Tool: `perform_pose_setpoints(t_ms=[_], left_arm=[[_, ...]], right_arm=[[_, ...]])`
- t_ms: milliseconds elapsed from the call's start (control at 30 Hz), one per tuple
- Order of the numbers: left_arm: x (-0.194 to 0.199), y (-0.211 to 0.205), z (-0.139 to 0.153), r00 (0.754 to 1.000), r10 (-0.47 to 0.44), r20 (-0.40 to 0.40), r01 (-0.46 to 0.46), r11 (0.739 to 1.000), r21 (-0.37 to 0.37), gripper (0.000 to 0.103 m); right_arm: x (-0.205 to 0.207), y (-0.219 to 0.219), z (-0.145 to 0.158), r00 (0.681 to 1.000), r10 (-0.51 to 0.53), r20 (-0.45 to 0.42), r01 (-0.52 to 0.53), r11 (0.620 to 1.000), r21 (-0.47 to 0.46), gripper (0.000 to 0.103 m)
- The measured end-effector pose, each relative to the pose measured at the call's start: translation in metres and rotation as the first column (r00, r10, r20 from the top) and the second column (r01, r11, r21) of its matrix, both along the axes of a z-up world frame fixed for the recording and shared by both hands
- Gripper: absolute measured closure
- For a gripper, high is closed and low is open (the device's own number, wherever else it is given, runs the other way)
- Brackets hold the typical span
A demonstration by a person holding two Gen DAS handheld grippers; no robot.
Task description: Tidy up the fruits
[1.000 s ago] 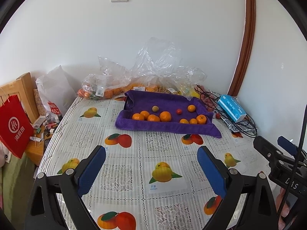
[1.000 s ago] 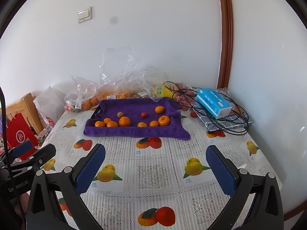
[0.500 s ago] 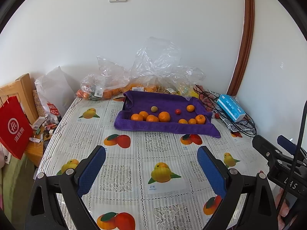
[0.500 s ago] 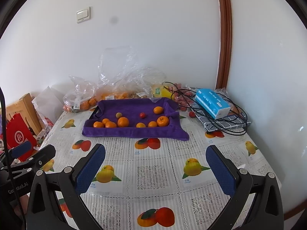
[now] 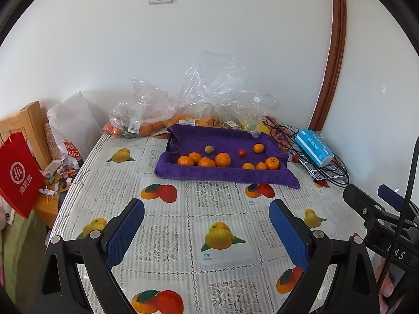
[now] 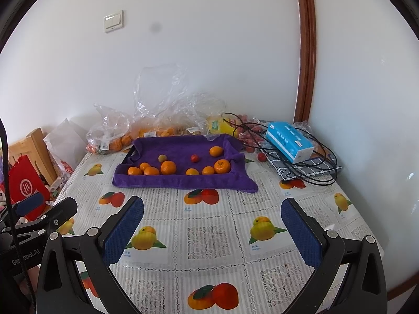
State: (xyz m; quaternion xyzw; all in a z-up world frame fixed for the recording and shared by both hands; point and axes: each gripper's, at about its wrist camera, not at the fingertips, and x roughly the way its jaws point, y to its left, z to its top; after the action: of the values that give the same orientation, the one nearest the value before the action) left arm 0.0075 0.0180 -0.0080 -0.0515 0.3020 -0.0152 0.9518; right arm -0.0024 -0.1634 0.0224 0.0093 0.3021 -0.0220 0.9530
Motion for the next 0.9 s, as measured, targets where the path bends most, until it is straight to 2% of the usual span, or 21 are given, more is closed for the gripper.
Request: perform_pose_setpoints(t_ms=[900], left_arm=[[-0.0014,-0.0039,0.0035,1.000,-0.001,0.006,0.001,1.000,0.003,0.006]], right_arm=[[-0.0036,-0.0027,0.0049,1.000,-0.009,0.011,0.009,1.000,-0.007,0.000]])
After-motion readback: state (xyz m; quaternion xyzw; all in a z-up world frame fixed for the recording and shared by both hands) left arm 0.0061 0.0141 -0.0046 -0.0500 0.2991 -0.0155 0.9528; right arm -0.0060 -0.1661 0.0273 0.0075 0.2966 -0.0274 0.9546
